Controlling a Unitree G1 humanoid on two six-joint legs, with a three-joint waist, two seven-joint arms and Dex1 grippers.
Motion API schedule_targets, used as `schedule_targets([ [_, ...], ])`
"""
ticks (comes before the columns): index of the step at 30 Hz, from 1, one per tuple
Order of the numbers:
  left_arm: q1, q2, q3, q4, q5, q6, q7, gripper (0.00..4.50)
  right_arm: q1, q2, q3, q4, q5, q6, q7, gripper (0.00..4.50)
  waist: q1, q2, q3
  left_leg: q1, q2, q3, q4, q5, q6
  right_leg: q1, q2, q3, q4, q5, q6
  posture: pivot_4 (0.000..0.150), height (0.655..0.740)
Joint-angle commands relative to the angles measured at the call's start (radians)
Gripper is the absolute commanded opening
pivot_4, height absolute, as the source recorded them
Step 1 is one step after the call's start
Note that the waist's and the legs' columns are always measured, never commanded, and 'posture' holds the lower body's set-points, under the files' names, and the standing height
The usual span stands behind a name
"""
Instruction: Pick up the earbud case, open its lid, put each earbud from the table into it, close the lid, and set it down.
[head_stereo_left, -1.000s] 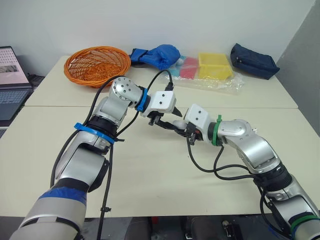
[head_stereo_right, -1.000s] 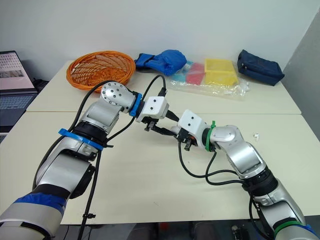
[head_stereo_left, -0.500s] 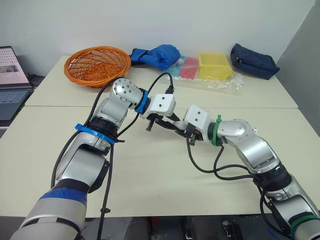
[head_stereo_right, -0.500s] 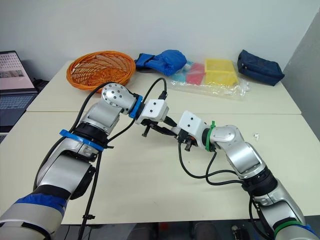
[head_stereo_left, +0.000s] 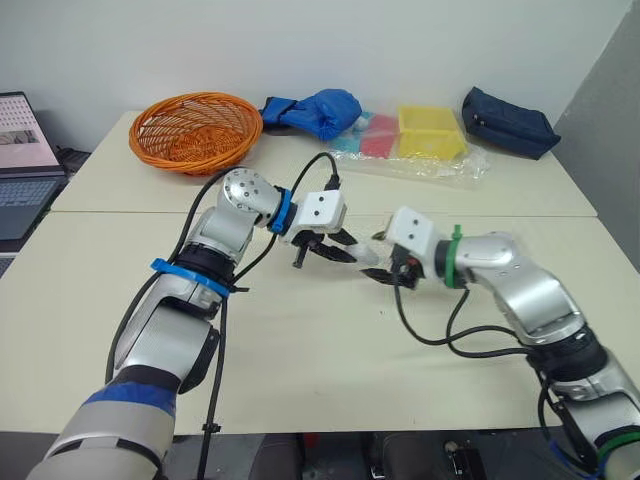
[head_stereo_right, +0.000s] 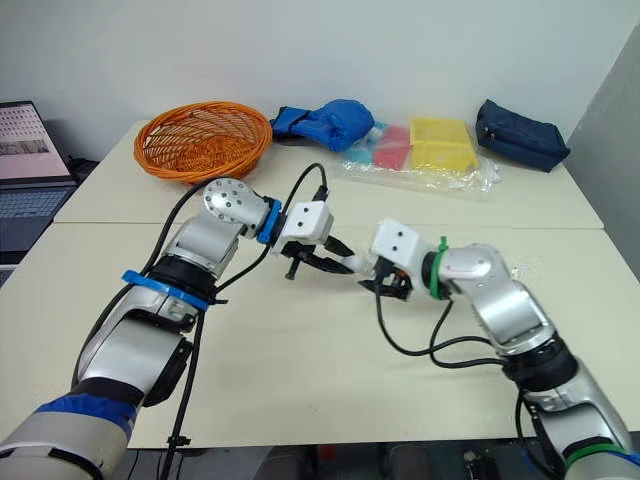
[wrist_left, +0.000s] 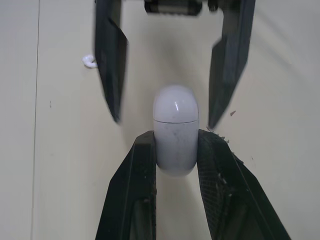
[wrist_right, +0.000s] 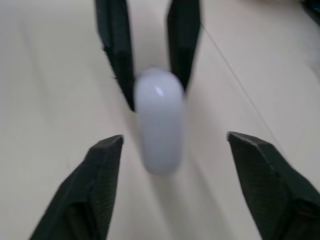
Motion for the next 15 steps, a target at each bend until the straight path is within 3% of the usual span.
schedule_targets([
  [1,0.004,-0.03,0.09,-0.014,-0.07,0.069,0.059,0.77,0.027,-0.034,-0.111,-0.114,0.139,0.063,0.079,4.48,0.001,0.0,0.0,0.0,0.0,0.0,0.0,0.0,0.0,0.0,0.0,0.0,0.0,0.0,0.0,0.15,0.74],
  [4,0.081,-0.087,0.224,-0.028,-0.194,0.143,0.153,0.77,0.059,-0.059,-0.225,-0.165,0.242,0.073,0.111,4.48,0.001,0.002,-0.001,0.0,0.0,-0.002,0.0,0.0,0.0,0.001,0.0,0.0,0.0,0.0,0.0,0.15,0.74],
  [5,0.12,-0.119,0.284,-0.048,-0.23,0.092,0.213,0.77,0.059,-0.054,-0.25,-0.167,0.262,0.081,0.098,4.48,-0.002,0.002,-0.001,0.0,0.0,-0.001,0.0,0.0,0.0,0.001,-0.001,0.0,0.0,0.0,0.0,0.15,0.74],
  [8,0.185,-0.145,0.329,-0.091,-0.242,0.088,0.294,0.77,0.058,-0.045,-0.268,-0.161,0.274,0.078,0.065,4.48,-0.004,0.001,-0.001,0.001,0.0,-0.002,0.001,0.0,0.0,0.001,-0.001,0.001,0.001,0.001,0.0,0.15,0.74],
  [11,0.289,-0.129,0.306,-0.226,-0.302,0.234,0.237,0.77,0.051,-0.06,-0.251,-0.14,0.253,0.016,0.07,4.48,-0.002,0.002,-0.001,0.002,0.0,-0.003,0.001,0.0,0.0,0.001,0.0,0.001,0.003,0.001,0.0,0.15,0.74],
  [15,0.423,-0.144,0.301,-0.393,-0.351,0.217,0.217,0.77,0.024,-0.062,-0.212,-0.085,0.22,-0.06,0.08,4.48,-0.002,0.002,-0.001,0.006,0.0,-0.002,0.0,0.0,0.0,0.002,0.0,0.001,0.006,0.0,0.001,0.15,0.74],
])
